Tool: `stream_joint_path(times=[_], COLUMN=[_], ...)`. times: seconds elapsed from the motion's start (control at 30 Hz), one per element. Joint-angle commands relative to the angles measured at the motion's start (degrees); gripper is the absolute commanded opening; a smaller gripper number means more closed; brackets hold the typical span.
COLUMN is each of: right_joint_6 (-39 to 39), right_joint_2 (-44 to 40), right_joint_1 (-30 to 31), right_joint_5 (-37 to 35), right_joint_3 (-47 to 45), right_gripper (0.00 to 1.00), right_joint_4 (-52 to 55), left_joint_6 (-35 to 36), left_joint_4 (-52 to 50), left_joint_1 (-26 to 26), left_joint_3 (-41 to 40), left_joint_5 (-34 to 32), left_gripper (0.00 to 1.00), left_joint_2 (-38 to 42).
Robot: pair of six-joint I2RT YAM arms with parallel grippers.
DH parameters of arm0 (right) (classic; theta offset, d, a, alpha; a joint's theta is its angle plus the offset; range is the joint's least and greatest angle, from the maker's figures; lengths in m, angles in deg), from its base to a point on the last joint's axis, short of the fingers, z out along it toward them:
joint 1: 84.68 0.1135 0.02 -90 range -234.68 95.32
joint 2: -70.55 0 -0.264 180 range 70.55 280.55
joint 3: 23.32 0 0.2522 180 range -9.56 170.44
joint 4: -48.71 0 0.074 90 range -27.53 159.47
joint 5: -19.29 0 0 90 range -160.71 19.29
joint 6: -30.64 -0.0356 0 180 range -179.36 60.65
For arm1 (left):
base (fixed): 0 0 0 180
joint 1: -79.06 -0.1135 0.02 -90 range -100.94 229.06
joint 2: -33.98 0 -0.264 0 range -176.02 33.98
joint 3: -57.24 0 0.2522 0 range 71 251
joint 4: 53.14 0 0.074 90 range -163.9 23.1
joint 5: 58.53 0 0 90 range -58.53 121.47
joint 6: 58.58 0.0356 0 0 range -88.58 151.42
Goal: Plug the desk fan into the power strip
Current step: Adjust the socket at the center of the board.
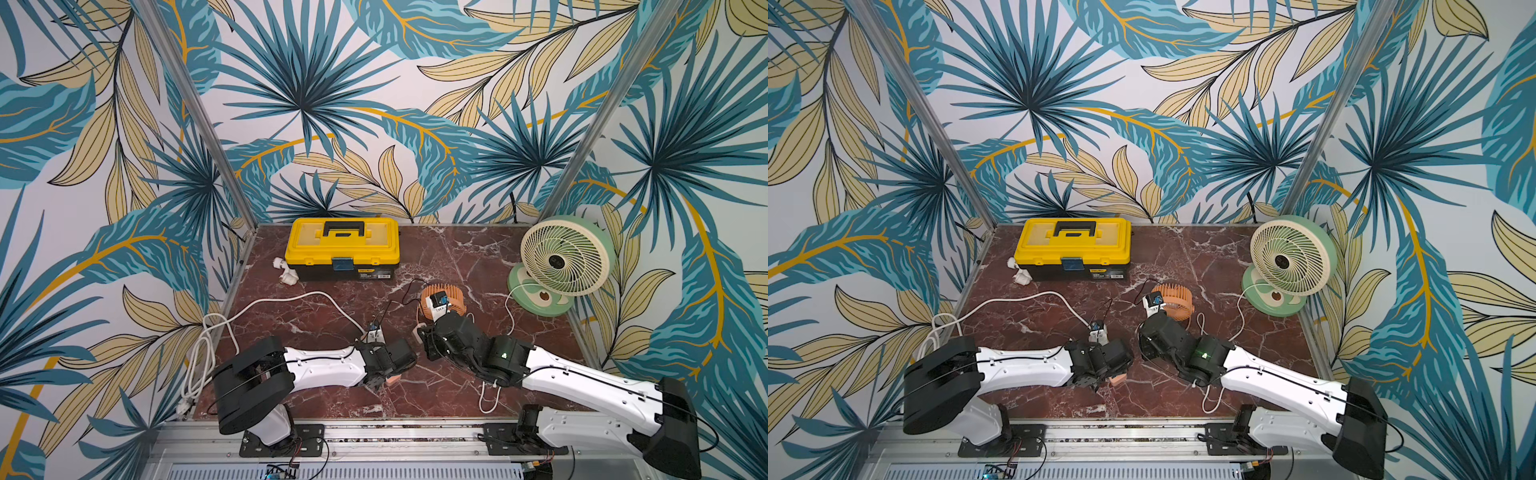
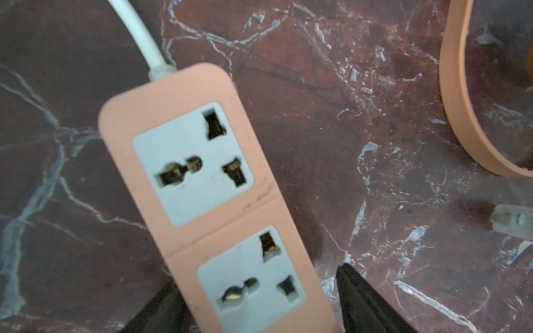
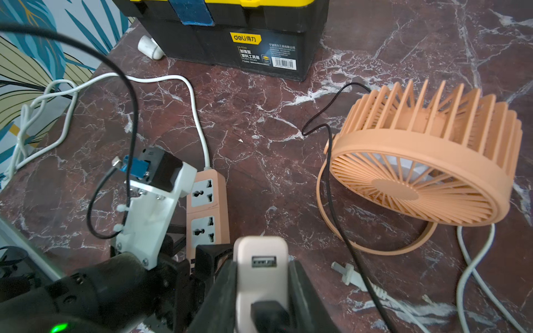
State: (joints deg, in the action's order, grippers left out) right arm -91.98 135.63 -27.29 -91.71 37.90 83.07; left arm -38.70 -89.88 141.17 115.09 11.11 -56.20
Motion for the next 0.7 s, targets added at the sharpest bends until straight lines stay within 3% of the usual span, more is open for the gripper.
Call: stream_joint_path(times=[0.0,0.2,0.33,0.4,0.5,0.67], right_joint_6=[-1.8,-1.7,-4.4,-5.1,-5.9,-4.2], right_joint_2=[1.5,7.1,7.0,6.2,5.6,5.4], right_joint_1=[-0.2,-0.6,-0.6,-0.6,-0.6,-0.8], right_joint_5=[-3.7,-4.4,-3.6,-2.9,-3.1,-3.3], right_joint_3=[1.5,7.6,6.8,5.7,4.5,5.4], right_gripper=[0.0,0.0,0.0,0.0,0.0,0.0], right_joint_4=[-2.5,0.0,-1.7,-3.1,-3.0,-0.3], left_joint_6=[3.2,4.0,4.6,4.6,5.0,3.3], left_joint_4=[4.1,5.0,6.3,8.6,11.3,7.5], left_joint_1=[-1.4,-4.5,-4.7,-4.4,-3.2,-1.0], left_joint_3=[-4.0,-4.8,-5.4,-5.5,-4.9,-2.6], left_joint_5=[4.9,5.0,5.8,6.4,5.3,0.6], left_gripper=[0.75,0.56,0.52,0.54,0.65,0.74], left_joint_2=[-1.4,-0.2,0.3,-0.1,-0.3,3.0])
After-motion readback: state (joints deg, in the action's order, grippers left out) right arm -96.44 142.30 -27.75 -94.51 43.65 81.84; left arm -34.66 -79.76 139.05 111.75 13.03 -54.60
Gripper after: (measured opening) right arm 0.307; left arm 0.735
